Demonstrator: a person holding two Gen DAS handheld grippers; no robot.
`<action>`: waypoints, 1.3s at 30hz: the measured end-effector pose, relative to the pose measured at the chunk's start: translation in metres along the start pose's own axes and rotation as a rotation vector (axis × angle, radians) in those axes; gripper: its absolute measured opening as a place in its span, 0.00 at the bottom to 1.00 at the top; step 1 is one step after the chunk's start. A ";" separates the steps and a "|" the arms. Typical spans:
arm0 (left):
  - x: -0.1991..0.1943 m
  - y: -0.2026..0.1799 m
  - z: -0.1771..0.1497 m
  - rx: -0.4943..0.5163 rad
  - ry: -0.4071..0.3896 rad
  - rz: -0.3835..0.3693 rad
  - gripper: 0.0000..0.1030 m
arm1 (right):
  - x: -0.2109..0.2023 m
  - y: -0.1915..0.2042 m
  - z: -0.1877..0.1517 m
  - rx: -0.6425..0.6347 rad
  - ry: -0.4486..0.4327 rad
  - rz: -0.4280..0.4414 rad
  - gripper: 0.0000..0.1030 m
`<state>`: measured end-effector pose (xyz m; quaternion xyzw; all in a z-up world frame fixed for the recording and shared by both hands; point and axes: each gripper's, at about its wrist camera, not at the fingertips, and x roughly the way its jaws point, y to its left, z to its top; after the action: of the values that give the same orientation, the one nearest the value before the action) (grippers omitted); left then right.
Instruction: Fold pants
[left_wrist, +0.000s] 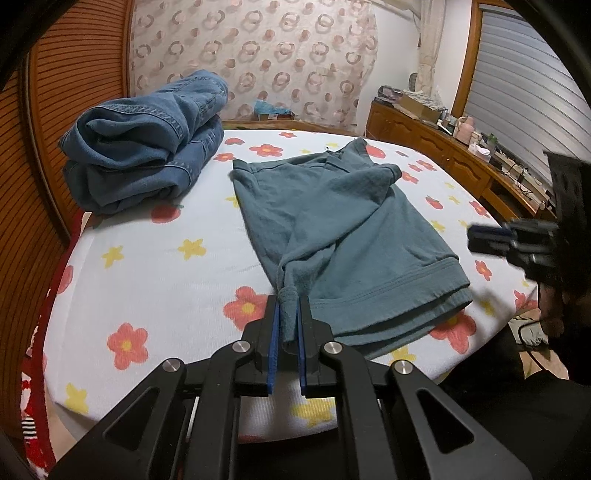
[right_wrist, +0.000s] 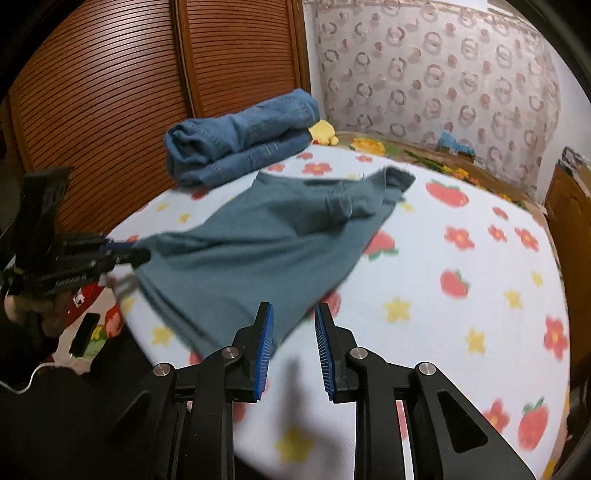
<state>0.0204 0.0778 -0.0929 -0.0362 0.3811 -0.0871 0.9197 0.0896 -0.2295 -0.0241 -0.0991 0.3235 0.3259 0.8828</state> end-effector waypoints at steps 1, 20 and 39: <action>0.000 0.000 0.000 0.000 0.000 0.001 0.08 | -0.002 0.001 -0.003 0.004 0.003 0.002 0.23; 0.005 0.001 -0.002 -0.001 0.011 0.006 0.08 | 0.008 0.034 -0.021 -0.058 0.040 -0.037 0.23; 0.008 0.000 -0.004 -0.002 0.020 0.002 0.08 | -0.016 0.034 -0.034 -0.040 0.014 0.051 0.02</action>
<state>0.0231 0.0762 -0.1011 -0.0358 0.3905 -0.0860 0.9159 0.0416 -0.2249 -0.0393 -0.1109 0.3257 0.3541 0.8696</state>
